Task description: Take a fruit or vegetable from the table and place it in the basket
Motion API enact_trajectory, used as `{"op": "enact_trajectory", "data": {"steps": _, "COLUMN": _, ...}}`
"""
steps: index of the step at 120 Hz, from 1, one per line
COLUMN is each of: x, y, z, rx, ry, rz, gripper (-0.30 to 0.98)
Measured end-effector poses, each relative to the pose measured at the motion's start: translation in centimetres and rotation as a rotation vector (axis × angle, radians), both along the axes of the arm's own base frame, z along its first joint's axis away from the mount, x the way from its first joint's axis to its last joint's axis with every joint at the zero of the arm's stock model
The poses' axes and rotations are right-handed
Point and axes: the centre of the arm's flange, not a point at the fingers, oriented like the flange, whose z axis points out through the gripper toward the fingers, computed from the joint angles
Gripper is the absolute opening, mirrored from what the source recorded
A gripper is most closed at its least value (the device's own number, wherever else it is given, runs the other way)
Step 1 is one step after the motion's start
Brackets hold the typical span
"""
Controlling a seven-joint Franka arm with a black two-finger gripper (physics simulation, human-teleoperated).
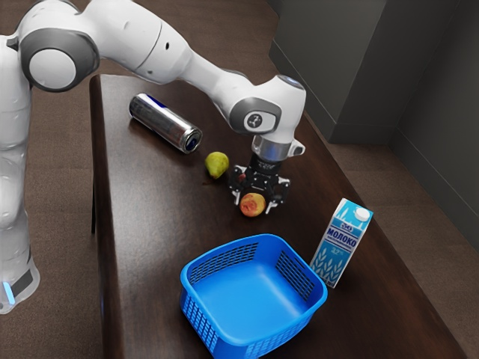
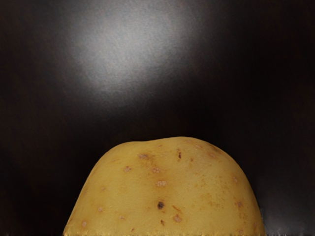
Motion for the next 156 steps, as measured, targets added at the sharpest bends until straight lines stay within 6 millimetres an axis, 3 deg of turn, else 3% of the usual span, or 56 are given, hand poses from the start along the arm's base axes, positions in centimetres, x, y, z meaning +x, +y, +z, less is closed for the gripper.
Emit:
{"op": "enact_trajectory", "data": {"steps": 11, "x": 0.0, "y": -0.2, "z": 0.1, "rx": 0.002, "ry": 0.000, "rz": 0.013, "gripper": 0.38}}
{"op": "enact_trajectory", "data": {"steps": 37, "x": -0.2, "y": -0.4, "z": 1.2, "rx": 0.007, "ry": -0.010, "rz": 0.051, "gripper": 0.31}}
{"op": "enact_trajectory", "data": {"steps": 49, "x": -0.9, "y": -1.6, "z": 4.2, "rx": 0.010, "ry": -0.060, "rz": 0.048, "gripper": 0.30}}
{"op": "enact_trajectory", "data": {"steps": 64, "x": -3.2, "y": -3.9, "z": 9.7, "rx": 0.002, "ry": -0.145, "rz": 0.040, "gripper": 0.30}}
{"op": "enact_trajectory", "data": {"steps": 69, "x": -4.7, "y": -5.7, "z": 11.8, "rx": -0.002, "ry": -0.177, "rz": 0.022, "gripper": 0.31}}
{"op": "enact_trajectory", "data": {"steps": 76, "x": -7.1, "y": -10.6, "z": 14.5, "rx": -0.021, "ry": -0.214, "rz": -0.042, "gripper": 0.31}}
{"op": "enact_trajectory", "data": {"steps": 86, "x": -10.3, "y": -16.3, "z": 17.2, "rx": -0.063, "ry": -0.245, "rz": -0.106, "gripper": 0.31}}
{"op": "enact_trajectory", "data": {"steps": 93, "x": -12.3, "y": -19.1, "z": 18.5, "rx": -0.083, "ry": -0.259, "rz": -0.133, "gripper": 0.31}}
{"op": "enact_trajectory", "data": {"steps": 104, "x": -14.5, "y": -23.2, "z": 19.1, "rx": -0.103, "ry": -0.256, "rz": -0.165, "gripper": 0.31}}
{"op": "enact_trajectory", "data": {"steps": 114, "x": -15.4, "y": -25.5, "z": 18.3, "rx": -0.119, "ry": -0.227, "rz": -0.168, "gripper": 0.31}}
{"op": "enact_trajectory", "data": {"steps": 135, "x": -16.4, "y": -28.5, "z": 16.9, "rx": -0.140, "ry": -0.181, "rz": -0.150, "gripper": 0.31}}
{"op": "enact_trajectory", "data": {"steps": 144, "x": -16.7, "y": -29.3, "z": 16.8, "rx": -0.150, "ry": -0.178, "rz": -0.134, "gripper": 0.47}}
{"op": "enact_trajectory", "data": {"steps": 156, "x": -16.7, "y": -29.3, "z": 15.6, "rx": -0.142, "ry": -0.157, "rz": -0.101, "gripper": 0.58}}
